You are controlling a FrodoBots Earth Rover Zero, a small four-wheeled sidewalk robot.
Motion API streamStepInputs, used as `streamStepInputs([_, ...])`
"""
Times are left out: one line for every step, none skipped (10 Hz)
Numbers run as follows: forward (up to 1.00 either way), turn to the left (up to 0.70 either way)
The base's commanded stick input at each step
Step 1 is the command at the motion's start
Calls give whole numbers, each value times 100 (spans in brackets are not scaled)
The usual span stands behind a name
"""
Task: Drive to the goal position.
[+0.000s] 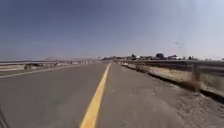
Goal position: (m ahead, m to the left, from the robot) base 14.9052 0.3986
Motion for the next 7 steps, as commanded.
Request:
streamStepInputs([50,0])
streamStepInputs([50,0])
streamStepInputs([50,0])
streamStepInputs([50,0])
streamStepInputs([50,0])
streamStepInputs([50,0])
streamStepInputs([50,0])
